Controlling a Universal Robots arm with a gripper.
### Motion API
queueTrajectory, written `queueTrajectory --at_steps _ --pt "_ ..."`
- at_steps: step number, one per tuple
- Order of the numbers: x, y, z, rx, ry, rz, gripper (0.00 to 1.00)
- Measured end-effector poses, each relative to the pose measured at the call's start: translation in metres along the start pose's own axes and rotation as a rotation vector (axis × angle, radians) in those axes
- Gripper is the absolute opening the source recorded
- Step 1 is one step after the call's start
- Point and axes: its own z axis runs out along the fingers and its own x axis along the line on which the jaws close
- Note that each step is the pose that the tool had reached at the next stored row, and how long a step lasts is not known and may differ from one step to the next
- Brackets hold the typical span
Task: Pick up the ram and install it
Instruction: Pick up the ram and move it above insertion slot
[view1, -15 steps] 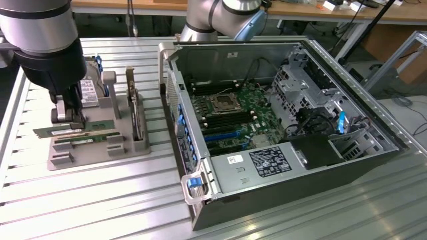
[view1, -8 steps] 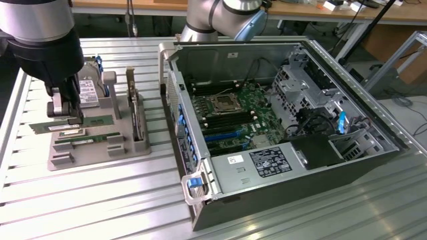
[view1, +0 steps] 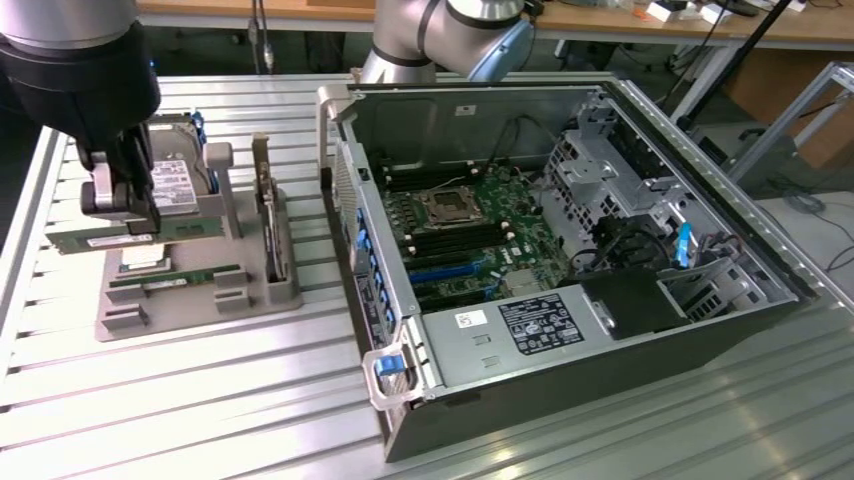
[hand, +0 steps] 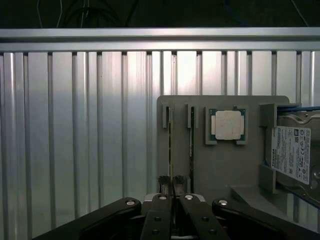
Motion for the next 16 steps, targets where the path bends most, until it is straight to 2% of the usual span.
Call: queueTrajectory --at_steps 2,8,9,10,16 --pt "0.000 0.0001 -0.0023 0.0000 0.0000 0.000 0.12" --pt "0.000 0.0008 -0.0184 -0.0001 0.0001 0.000 0.12" --pt "0.000 0.0010 -0.0219 0.0000 0.0000 0.000 0.12" --pt "0.000 0.0014 -0.0323 0.0000 0.0000 0.000 0.12" --pt "0.001 0.0022 -0.0503 0.0000 0.0000 0.000 0.12"
